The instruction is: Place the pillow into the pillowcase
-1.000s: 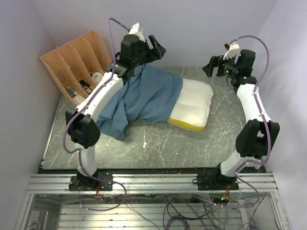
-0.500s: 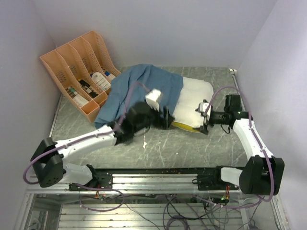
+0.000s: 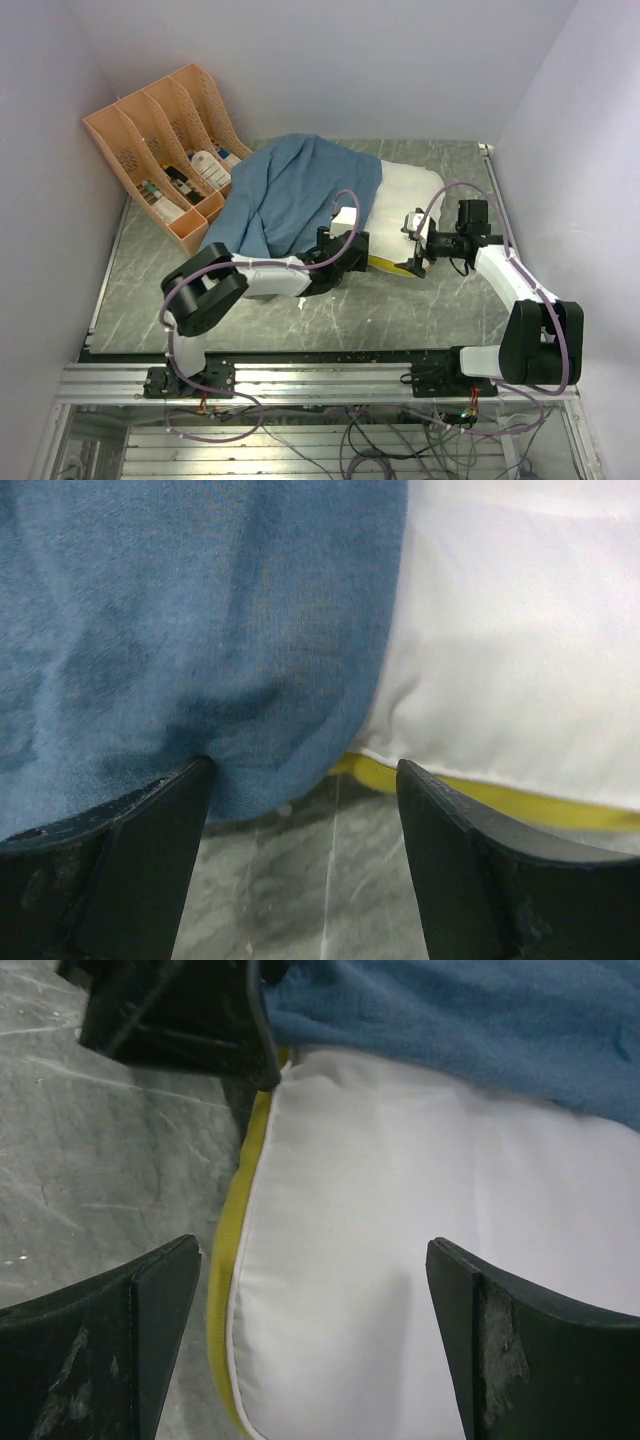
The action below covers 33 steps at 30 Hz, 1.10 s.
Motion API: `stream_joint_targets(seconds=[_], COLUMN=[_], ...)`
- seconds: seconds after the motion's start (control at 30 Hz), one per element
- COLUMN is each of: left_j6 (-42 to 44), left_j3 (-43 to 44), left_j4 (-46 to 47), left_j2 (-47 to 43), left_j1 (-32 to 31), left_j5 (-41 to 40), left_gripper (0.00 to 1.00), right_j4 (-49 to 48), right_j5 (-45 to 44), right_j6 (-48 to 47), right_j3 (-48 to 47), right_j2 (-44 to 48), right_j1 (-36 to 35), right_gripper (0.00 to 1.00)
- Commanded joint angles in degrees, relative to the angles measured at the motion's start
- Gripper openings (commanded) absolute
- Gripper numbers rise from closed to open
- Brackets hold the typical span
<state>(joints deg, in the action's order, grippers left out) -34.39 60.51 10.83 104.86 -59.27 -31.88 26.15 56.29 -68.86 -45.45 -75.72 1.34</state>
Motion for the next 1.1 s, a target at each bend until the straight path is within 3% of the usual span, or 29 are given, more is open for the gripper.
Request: stream_joint_targets(seconds=[0.0, 0.2, 0.33, 0.43, 0.5, 0.53, 0.6, 0.67, 0.8, 0.83, 0.87, 0.97, 1.07], left_j6=[-2.42, -2.79, -2.32, -1.9, -1.75, -1.55, -0.42, 1.44, 4.35, 5.12, 5.88, 8.66, 11.4], left_j3=[5.19, 6.11, 4.7, 4.53, 5.14, 5.41, 5.54, 5.5, 6.44, 7.82, 9.84, 18.75, 29.71], left_j4=[-0.68, -3.35, -3.3, -3.7, -4.48, -4.7, -4.22, -2.86, -0.43, -1.11, -2.13, -8.22, -18.95], left_j2=[5.21, 6.91, 5.02, 5.02, 5.68, 5.88, 5.63, 4.07, -2.37, -4.0, -5.22, -7.31, -6.57], left_j1=[-0.31, -0.13, 0.35, 1.53, 2.8, 3.29, 4.18, 4.25, 4.14, 4.14, 4.13, 4.15, 4.16], left_j5=[-6.01, -6.03, -5.59, -4.2, -2.72, -2.14, -0.02, 3.32, 13.42, 15.6, 17.96, 24.72, 29.75], left_gripper=[0.83, 0.56, 0.5, 0.38, 0.25, 0.12, 0.07, 0.07, 0.07, 0.07, 0.07, 0.07, 0.07], right_j4=[-9.5, -12.96, -15.36, -15.43, -16.26, -16.81, -17.56, -18.14, -15.98, -13.89, -12.05, -13.94, -33.96], right_j5=[-5.09, -11.88, -16.24, -17.58, -18.41, -18.87, -19.73, -20.83, -16.89, -13.93, -11.07, -4.11, 0.48], right_j6=[6.93, 8.79, 10.97, 12.32, 12.92, 13.23, 13.46, 13.97, 19.8, 21.87, 24.07, 38.76, 66.08], right_j3=[2.57, 4.03, 3.65, 2.81, 3.01, 3.27, 3.58, 3.43, -1.41, -3.69, -6.38, -15.38, -22.76], right_j2=[0.06, -3.78, -6.65, -7.97, -8.22, -8.34, -8.73, -9.99, -15.13, -16.59, -17.53, -17.36, -14.79], right_j1=[-1.79, -5.43, -6.43, -6.53, -6.85, -7.02, -7.75, -8.6, -8.62, -8.36, -8.21, -8.04, -4.88], right_gripper=[0.95, 0.94, 0.9, 0.86, 0.84, 0.84, 0.81, 0.69, 0.15, 0.06, 0.0, 0.0, 0.0])
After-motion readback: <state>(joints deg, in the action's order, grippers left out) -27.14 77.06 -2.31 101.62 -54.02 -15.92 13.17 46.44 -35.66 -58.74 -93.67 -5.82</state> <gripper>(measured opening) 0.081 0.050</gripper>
